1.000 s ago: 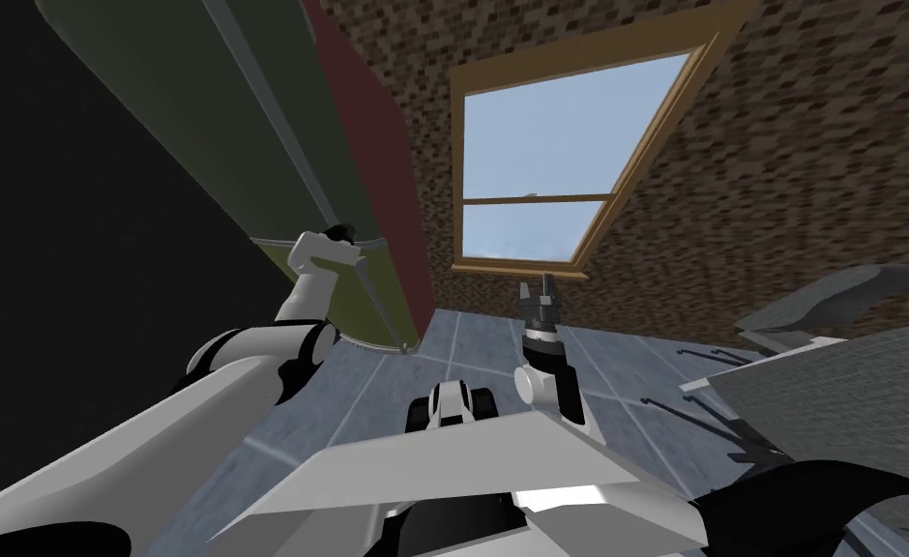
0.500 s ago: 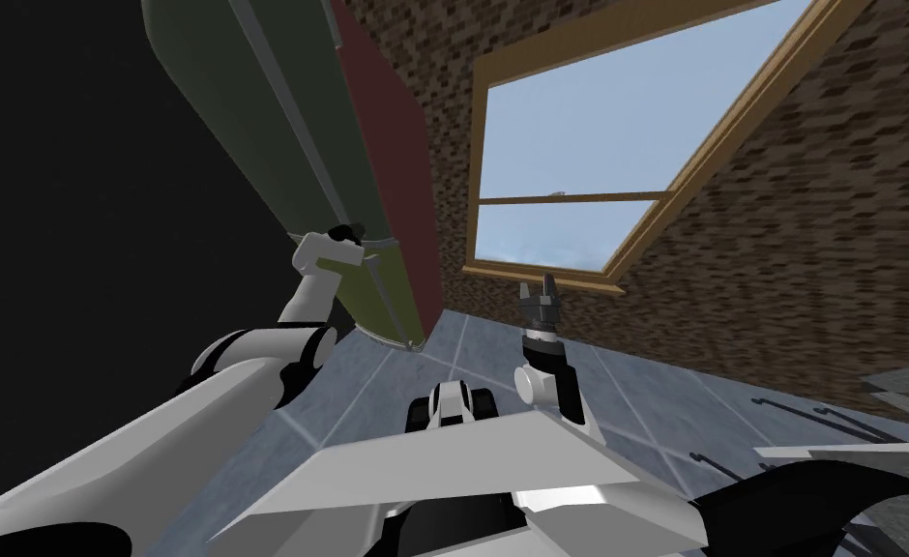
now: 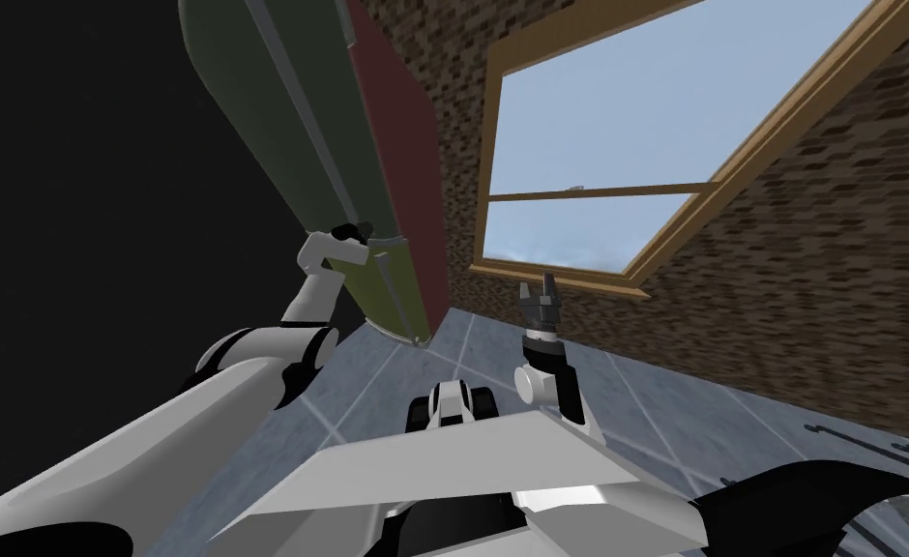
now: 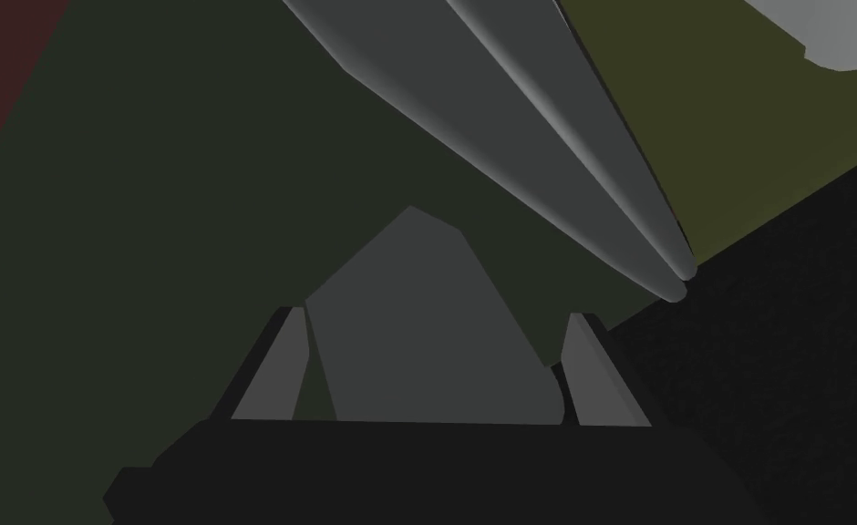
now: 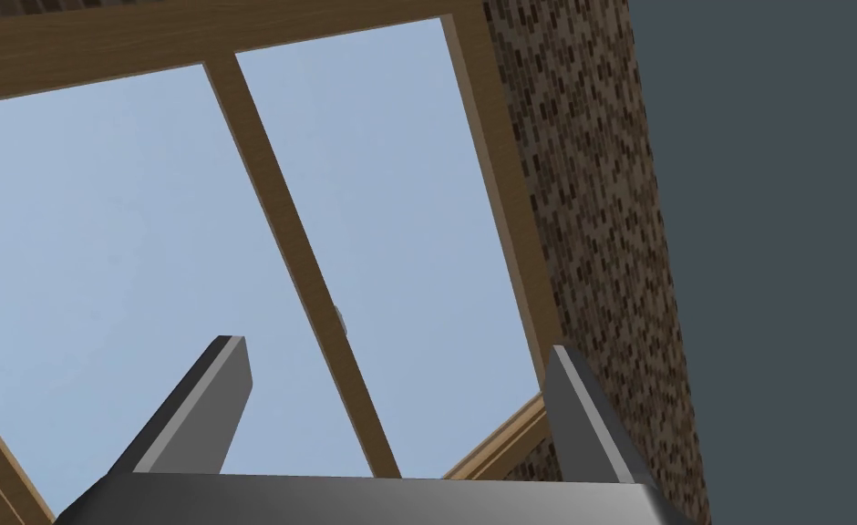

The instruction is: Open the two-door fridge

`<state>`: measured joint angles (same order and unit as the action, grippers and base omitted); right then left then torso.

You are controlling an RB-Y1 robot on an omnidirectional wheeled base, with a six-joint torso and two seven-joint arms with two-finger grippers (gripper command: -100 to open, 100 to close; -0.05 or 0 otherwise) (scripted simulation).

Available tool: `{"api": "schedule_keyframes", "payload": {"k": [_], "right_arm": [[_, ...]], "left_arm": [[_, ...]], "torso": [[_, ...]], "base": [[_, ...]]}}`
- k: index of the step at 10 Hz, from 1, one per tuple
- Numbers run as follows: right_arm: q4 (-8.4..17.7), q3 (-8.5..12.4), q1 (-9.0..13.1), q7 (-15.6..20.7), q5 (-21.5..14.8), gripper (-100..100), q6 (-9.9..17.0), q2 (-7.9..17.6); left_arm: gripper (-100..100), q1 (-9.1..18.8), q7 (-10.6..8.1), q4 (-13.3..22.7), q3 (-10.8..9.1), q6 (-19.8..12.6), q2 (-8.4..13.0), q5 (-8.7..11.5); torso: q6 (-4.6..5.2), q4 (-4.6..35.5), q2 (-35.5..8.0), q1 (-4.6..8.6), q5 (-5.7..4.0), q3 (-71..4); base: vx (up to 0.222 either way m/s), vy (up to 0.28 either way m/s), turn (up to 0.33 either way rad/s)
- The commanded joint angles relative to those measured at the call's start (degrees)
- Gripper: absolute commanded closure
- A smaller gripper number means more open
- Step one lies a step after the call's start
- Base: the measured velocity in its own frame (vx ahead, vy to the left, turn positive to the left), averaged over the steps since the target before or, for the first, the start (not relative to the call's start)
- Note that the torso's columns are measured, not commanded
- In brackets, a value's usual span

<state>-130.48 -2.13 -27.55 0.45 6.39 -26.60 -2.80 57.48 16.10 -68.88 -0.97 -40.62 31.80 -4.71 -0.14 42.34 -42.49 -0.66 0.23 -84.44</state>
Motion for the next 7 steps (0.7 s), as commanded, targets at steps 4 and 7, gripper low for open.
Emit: {"api": "schedule_keyframes", "payload": {"k": [4,7], "right_arm": [[0.0,0.0,0.0,0.0,0.0,0,0.0,0.0],[0.0,0.0,0.0,0.0,0.0,0,0.0,0.0]], "left_arm": [[100,1.0,1.42,-0.8,2.70,0.3,-1.0,4.4],[100,1.8,2.30,-1.2,4.47,0.6,-1.7,7.3]], "torso": [[-0.22,0.0,0.3,-0.12,0.02,-0.2],[-0.47,0.1,0.6,0.03,0.00,-0.4]], "base": [[-0.155,0.300,-0.084],[-0.146,0.274,-0.061]]}}
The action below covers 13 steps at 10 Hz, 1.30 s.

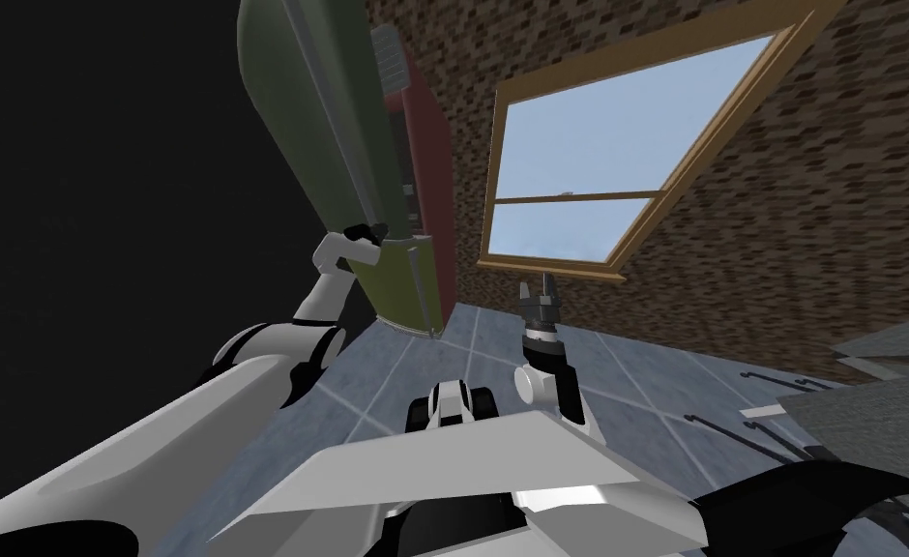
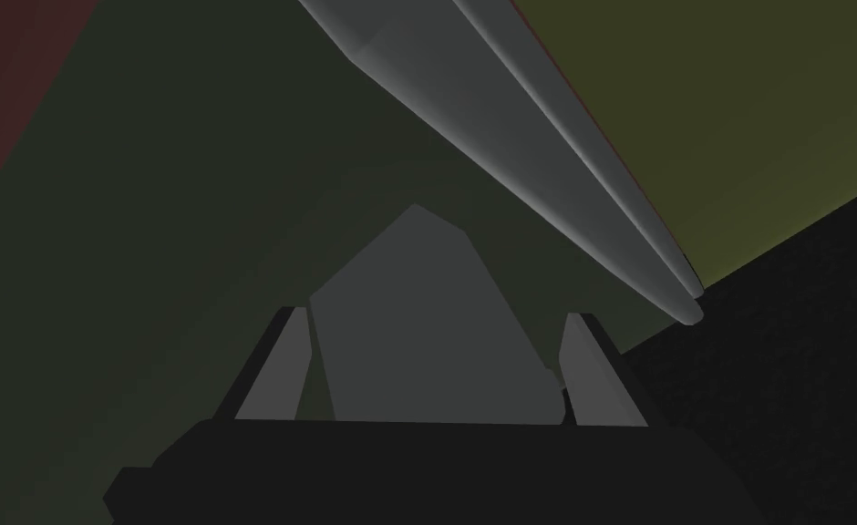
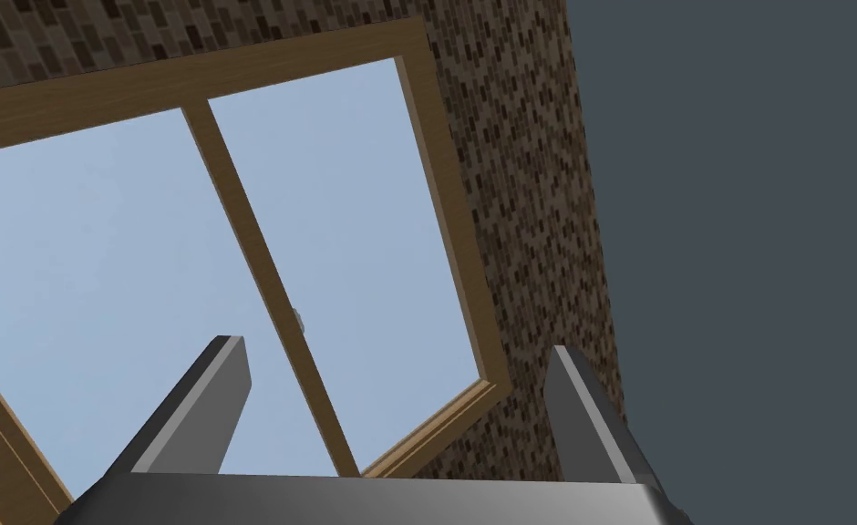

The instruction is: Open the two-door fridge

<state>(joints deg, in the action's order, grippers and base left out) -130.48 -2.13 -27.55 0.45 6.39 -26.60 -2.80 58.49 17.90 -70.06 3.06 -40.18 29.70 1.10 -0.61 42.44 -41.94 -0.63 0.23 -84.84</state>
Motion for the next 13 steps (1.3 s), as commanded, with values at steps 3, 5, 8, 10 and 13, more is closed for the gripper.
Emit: {"api": "schedule_keyframes", "payload": {"k": [3,5,8,10,13], "right_arm": [[0.0,0.0,0.0,0.0,0.0,0,0.0,0.0],[0.0,0.0,0.0,0.0,0.0,0,0.0,0.0],[0.0,0.0,0.0,0.0,0.0,0,0.0,0.0],[0.0,0.0,0.0,0.0,0.0,0,0.0,0.0],[0.0,0.0,0.0,0.0,0.0,0,0.0,0.0]], "left_arm": [[100,1.5,1.38,-0.4,2.22,0.5,-0.4,4.3],[100,1.8,1.81,-0.6,3.11,0.7,-0.7,5.7],[100,2.0,2.48,-1.9,4.56,0.6,-1.6,7.6],[100,2.1,2.86,-2.5,5.27,0.7,-2.1,8.8],[100,2.3,3.24,-3.0,5.98,0.7,-2.5,9.9]], "torso": [[0.02,0.0,-0.2,-0.16,0.09,0.1],[0.25,-0.1,-0.3,0.14,-0.01,0.2],[0.39,-0.1,-0.2,0.93,-0.25,0.2],[0.45,-0.1,-0.4,0.38,-0.13,0.3],[0.28,-0.1,-0.1,0.05,-0.04,0.1]], "base": [[-0.190,0.327,-0.083],[-0.199,0.295,-0.069],[-0.111,0.210,-0.053],[-0.082,0.292,-0.081],[-0.070,0.268,-0.058]]}}
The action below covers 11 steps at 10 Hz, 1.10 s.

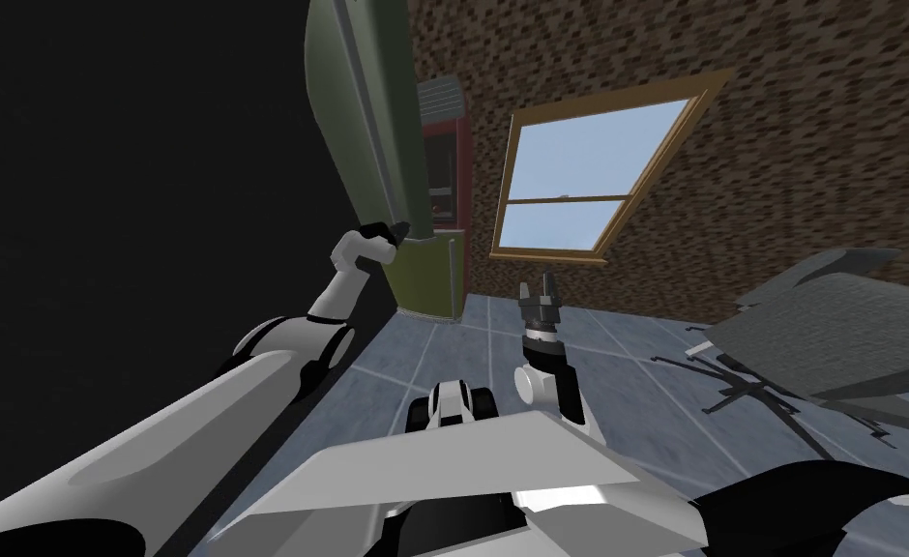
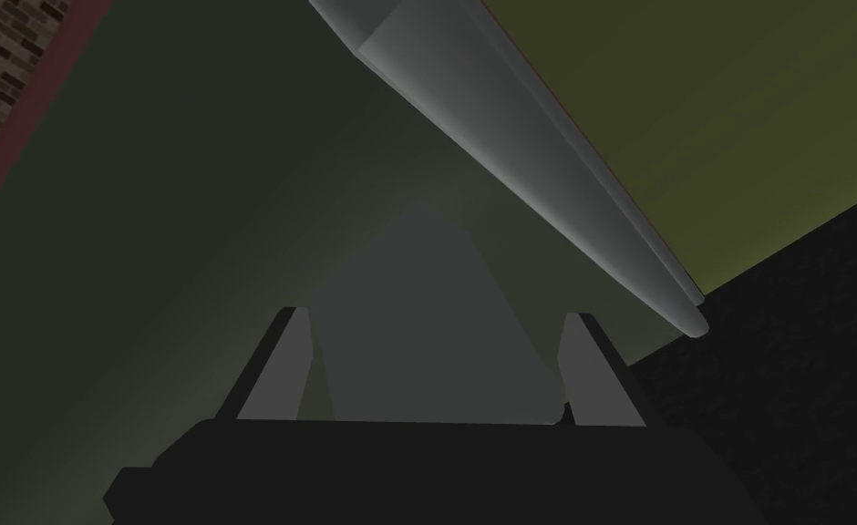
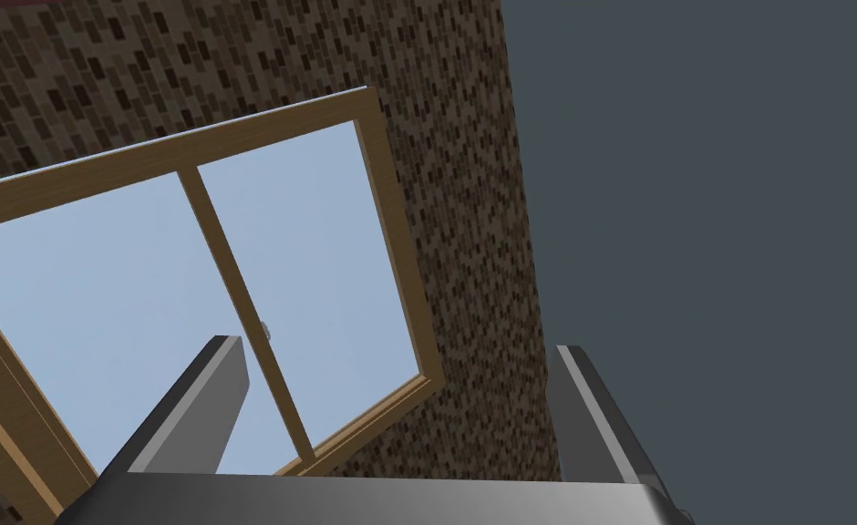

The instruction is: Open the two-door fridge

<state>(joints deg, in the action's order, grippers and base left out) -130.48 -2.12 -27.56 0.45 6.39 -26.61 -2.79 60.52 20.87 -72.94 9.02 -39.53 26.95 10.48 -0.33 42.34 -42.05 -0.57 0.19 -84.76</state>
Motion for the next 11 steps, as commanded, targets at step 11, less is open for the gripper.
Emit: {"api": "schedule_keyframes", "payload": {"k": [11], "right_arm": [[0.0,0.0,0.0,0.0,0.0,0,0.0,0.0]], "left_arm": [[100,1.2,2.58,-3.3,4.28,0.4,-2.2,7.4]], "torso": [[-0.03,-0.1,0.0,0.09,0.01,0.0]], "base": [[-0.084,0.272,-0.051]]}}
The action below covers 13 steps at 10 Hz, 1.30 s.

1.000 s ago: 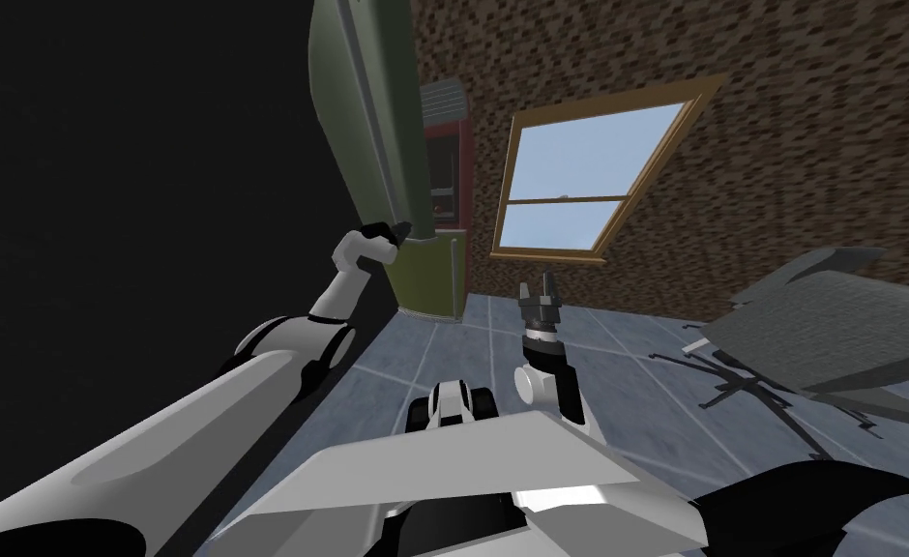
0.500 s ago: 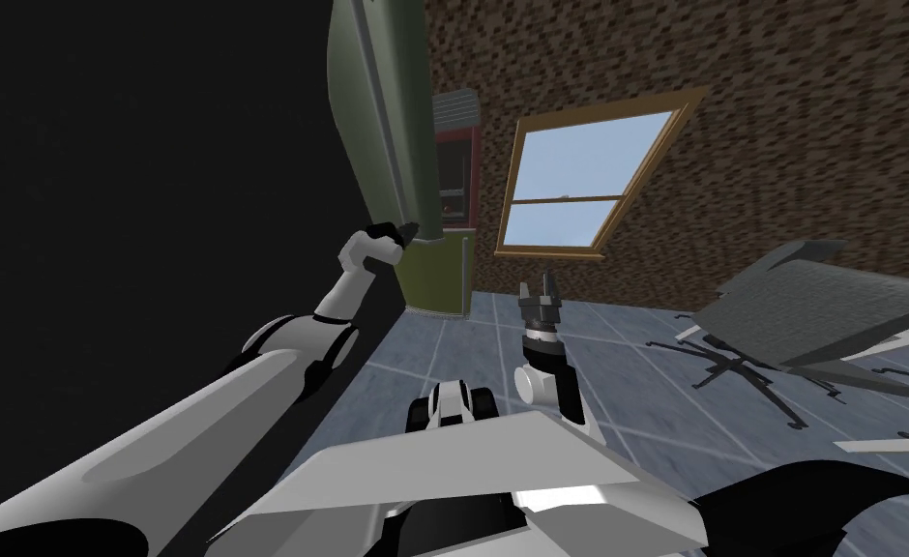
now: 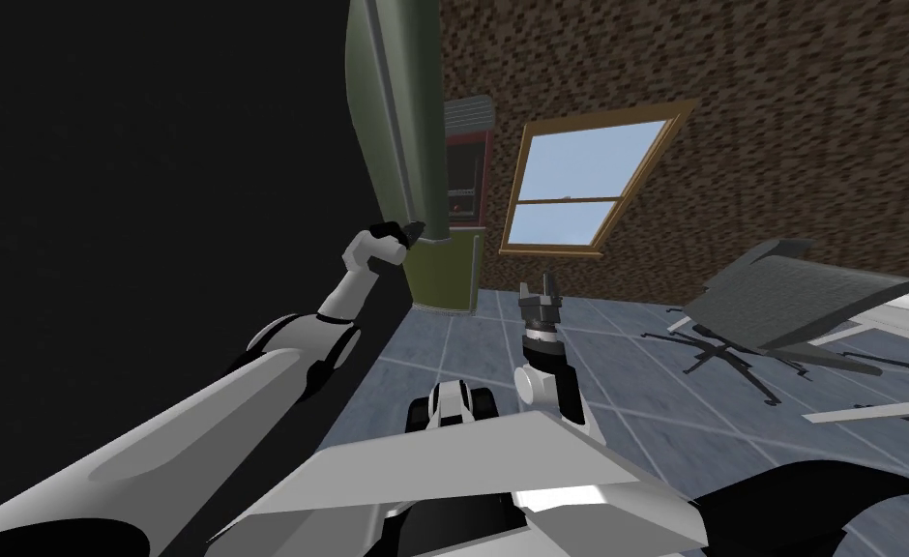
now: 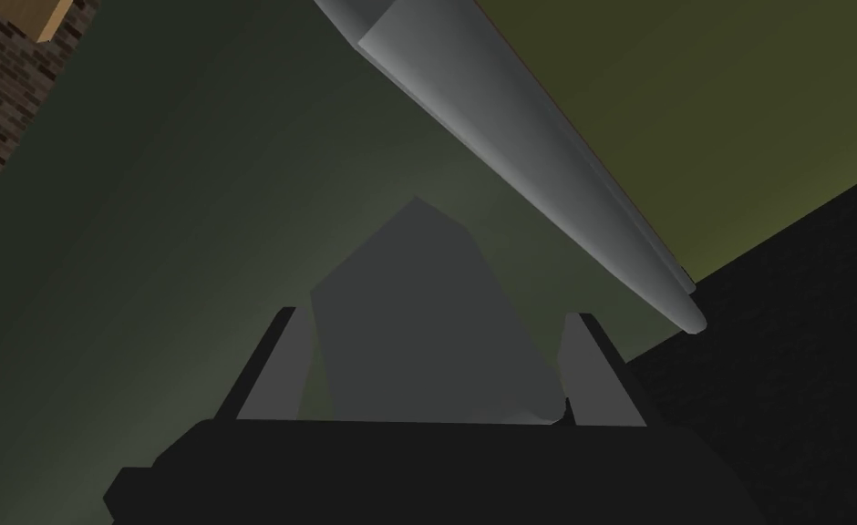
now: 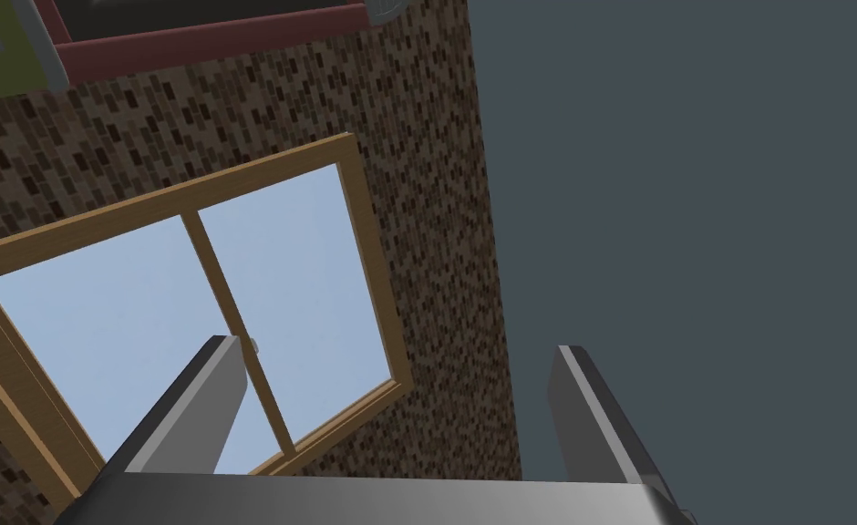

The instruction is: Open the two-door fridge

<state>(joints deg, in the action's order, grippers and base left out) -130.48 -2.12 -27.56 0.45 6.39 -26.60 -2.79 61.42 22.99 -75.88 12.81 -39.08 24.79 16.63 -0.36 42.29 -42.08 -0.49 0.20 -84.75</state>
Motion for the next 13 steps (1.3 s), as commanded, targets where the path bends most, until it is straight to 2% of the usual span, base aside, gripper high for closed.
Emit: {"api": "schedule_keyframes", "payload": {"k": [1,2,4,5,8,9,10,13], "right_arm": [[0.0,0.0,0.0,0.0,0.0,0,0.0,0.0],[0.0,0.0,0.0,0.0,0.0,0,0.0,0.0],[0.0,0.0,0.0,0.0,0.0,0,0.0,0.0],[0.0,0.0,0.0,0.0,0.0,0,0.0,0.0],[0.0,0.0,0.0,0.0,0.0,0,0.0,0.0],[0.0,0.0,0.0,0.0,0.0,0,0.0,0.0],[0.0,0.0,0.0,0.0,0.0,0,0.0,0.0],[0.0,0.0,0.0,0.0,0.0,0,0.0,0.0]], "left_arm": [[100,0.3,0.45,-0.3,0.49,0.0,-0.1,1.2],[100,0.4,0.84,-0.9,1.20,0.1,-0.5,2.4],[100,0.4,0.83,-1.0,1.28,0.1,-0.6,2.3],[100,0.5,1.30,-1.7,2.03,0.2,-1.1,3.4],[100,0.6,1.67,-2.3,2.63,0.2,-1.4,4.5],[100,0.6,2.05,-3.0,3.23,0.2,-1.8,5.6],[100,0.6,2.05,-3.0,3.23,0.2,-1.8,5.6],[100,0.8,2.80,-4.3,4.43,0.2,-2.4,7.8]], "torso": [[0.04,0.0,-0.1,-0.04,0.00,0.0],[0.00,0.0,0.0,0.09,-0.01,0.0],[0.09,0.0,-0.1,0.28,-0.07,0.1],[0.14,0.0,0.0,0.78,-0.21,0.0],[0.17,0.0,0.0,0.08,-0.04,0.0],[0.10,0.0,0.0,0.08,-0.02,0.0],[0.12,0.0,0.1,-0.04,0.00,0.0],[0.00,0.0,0.4,0.22,-0.04,-0.3]], "base": [[-0.068,0.287,-0.042],[-0.096,0.315,-0.045],[-0.055,0.194,-0.036],[-0.015,0.223,-0.075],[-0.003,0.242,-0.055],[-0.011,0.295,-0.061],[-0.006,0.296,-0.050],[0.002,0.266,-0.051]]}}
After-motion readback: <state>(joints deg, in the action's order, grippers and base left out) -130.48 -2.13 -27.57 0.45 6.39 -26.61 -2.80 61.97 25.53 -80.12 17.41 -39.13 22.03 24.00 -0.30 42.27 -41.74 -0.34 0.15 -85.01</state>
